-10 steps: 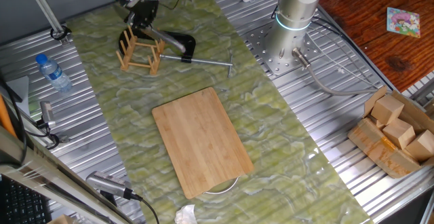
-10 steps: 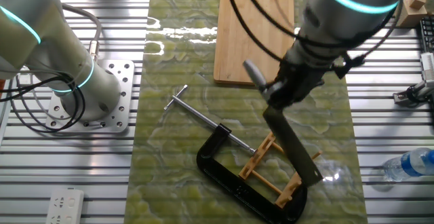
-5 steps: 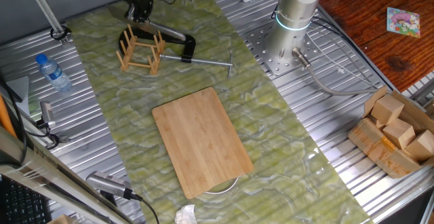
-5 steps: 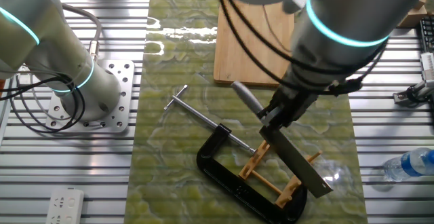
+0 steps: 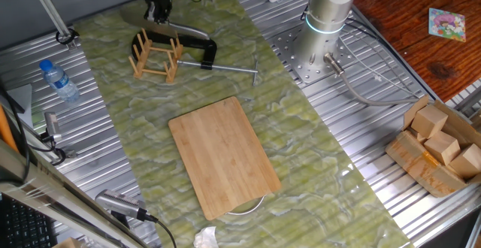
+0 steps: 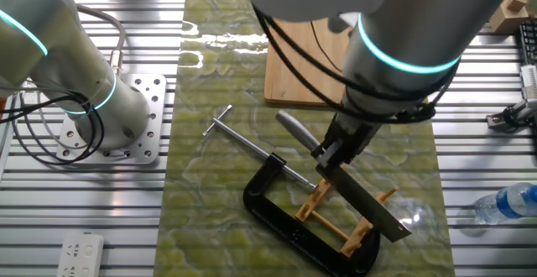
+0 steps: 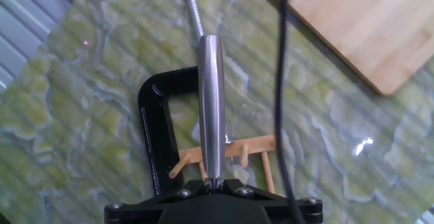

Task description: Put the knife on the knife rack

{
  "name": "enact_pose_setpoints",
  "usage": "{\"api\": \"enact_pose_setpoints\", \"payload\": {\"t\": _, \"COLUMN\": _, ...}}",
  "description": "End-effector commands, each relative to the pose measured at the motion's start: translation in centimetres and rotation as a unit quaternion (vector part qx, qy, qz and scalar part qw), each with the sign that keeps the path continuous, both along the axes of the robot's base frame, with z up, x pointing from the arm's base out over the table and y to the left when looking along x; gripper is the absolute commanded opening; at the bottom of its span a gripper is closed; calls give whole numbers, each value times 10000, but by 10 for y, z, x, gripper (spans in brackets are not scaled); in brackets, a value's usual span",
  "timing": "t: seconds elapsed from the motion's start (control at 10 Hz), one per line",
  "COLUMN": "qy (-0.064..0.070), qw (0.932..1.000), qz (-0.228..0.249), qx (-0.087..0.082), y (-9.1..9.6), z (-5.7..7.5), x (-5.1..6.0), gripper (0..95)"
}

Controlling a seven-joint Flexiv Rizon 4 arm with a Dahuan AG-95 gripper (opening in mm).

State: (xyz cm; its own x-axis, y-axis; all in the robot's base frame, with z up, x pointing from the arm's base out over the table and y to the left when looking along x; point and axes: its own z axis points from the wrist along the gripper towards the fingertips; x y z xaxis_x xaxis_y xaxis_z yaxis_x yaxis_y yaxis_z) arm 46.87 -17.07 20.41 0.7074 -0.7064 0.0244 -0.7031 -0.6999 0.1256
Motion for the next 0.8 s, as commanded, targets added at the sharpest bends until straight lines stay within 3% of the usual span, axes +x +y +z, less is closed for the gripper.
{"api": "enact_pose_setpoints", "payload": {"t": 0.1, "qy": -8, "qw": 10000, "qz": 89, "qx": 30, "y": -3, "z": -3, "x": -3, "gripper": 0}}
{"api": "enact_pose_setpoints", "payload": {"t": 0.8, "qy": -26, "qw": 9997, "qz": 214, "qx": 78, "y": -11, "z": -14, "x": -11, "gripper": 0}}
